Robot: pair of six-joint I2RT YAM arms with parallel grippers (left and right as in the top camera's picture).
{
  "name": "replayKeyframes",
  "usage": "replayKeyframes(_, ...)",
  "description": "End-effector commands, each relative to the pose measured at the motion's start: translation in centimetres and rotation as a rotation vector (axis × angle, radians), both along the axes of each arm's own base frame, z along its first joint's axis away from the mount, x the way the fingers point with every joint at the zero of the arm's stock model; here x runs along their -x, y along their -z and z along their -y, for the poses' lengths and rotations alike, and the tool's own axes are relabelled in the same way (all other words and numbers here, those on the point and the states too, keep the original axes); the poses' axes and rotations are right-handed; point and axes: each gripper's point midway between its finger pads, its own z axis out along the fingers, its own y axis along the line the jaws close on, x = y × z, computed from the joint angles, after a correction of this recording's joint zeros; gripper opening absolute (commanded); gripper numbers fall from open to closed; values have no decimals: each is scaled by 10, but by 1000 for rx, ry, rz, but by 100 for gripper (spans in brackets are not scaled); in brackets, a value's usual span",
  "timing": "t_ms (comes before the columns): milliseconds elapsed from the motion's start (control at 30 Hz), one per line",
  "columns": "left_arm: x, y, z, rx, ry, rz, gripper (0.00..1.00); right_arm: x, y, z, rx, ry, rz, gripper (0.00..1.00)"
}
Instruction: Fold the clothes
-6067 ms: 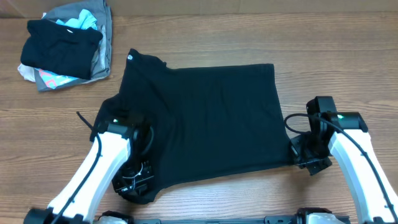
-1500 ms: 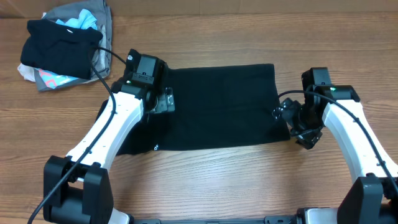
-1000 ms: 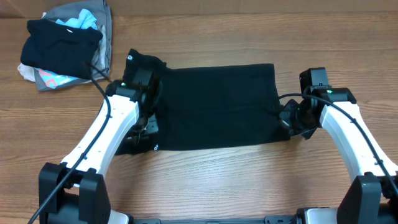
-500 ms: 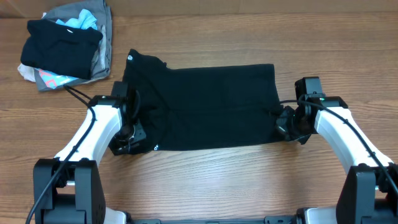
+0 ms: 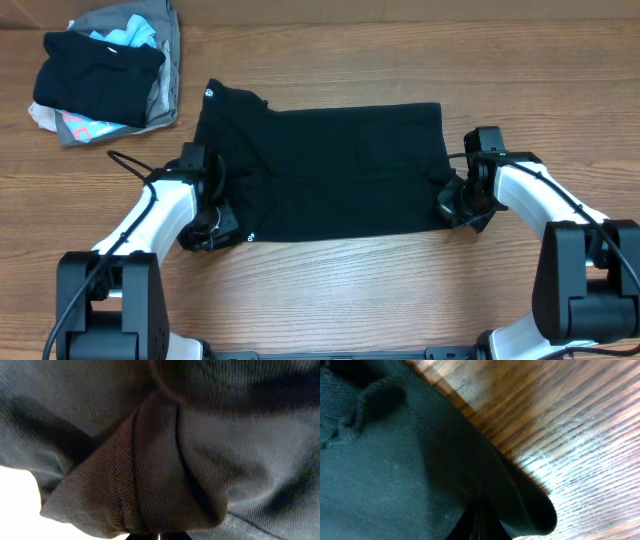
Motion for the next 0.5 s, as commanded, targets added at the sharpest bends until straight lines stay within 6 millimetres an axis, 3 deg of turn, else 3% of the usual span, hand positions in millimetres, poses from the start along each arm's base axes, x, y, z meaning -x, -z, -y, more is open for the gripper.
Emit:
replayKeyframes(0, 3, 7, -9, -10, -5, -20, 4, 7, 15, 1, 12, -8, -45, 4)
replayKeyframes(267, 18, 35, -25, -19, -34, -138, 4, 11, 15, 6, 40, 19, -63, 4)
replayKeyframes(467, 27, 47, -56, -94, -99, -194, 4, 18, 15, 16, 98, 24, -94, 4)
